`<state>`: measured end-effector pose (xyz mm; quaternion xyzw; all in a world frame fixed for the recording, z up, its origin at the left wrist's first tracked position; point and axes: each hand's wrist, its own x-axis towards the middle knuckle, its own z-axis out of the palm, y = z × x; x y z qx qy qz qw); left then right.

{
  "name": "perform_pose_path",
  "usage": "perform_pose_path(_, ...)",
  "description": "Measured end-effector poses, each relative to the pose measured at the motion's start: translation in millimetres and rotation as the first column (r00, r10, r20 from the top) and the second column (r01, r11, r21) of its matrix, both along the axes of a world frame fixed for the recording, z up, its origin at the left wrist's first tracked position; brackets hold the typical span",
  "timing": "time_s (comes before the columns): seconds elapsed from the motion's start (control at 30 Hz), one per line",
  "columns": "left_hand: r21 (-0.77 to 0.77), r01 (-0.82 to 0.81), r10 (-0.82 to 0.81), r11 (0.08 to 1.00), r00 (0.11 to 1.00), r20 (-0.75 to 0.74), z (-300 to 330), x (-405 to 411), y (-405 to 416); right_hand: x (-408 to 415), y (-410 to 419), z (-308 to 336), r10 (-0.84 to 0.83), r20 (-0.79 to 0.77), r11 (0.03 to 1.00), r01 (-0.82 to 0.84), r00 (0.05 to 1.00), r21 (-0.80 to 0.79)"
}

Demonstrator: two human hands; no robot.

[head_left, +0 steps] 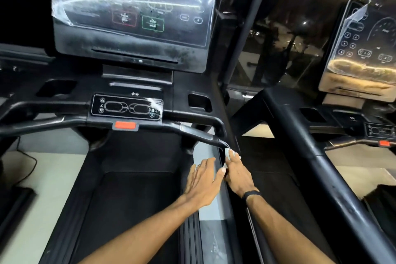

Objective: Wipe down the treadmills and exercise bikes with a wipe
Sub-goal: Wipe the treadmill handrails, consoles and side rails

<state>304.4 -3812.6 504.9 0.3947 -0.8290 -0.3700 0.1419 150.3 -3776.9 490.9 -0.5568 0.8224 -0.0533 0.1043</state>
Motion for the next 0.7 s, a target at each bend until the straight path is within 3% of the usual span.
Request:
perform_pose_path(0.13,-0.055,-0.029,0.026,0.998,0.998,-0.058,15.7,11.6,-40.3,17.6,-44.2,35.5,-0.039,-0.010,0.997,0.039,0.999,-0.072)
perform_pose_path(0.43,-0.125,-0.089,0.066,0.988,0.982,-0.178,45.1,46.3,-147.0,58.0,-141.3,73.7,0.204,0.370,0.886,-0.011,0.906,-0.463)
perform_pose_path(0.7,-0.233,-0.258,0.225,0.938,0.961,-0.161,63.6,70.9,-213.5,76.2,-200.7,81.0,0.259,0.482,0.873,0.011,0.837,-0.488)
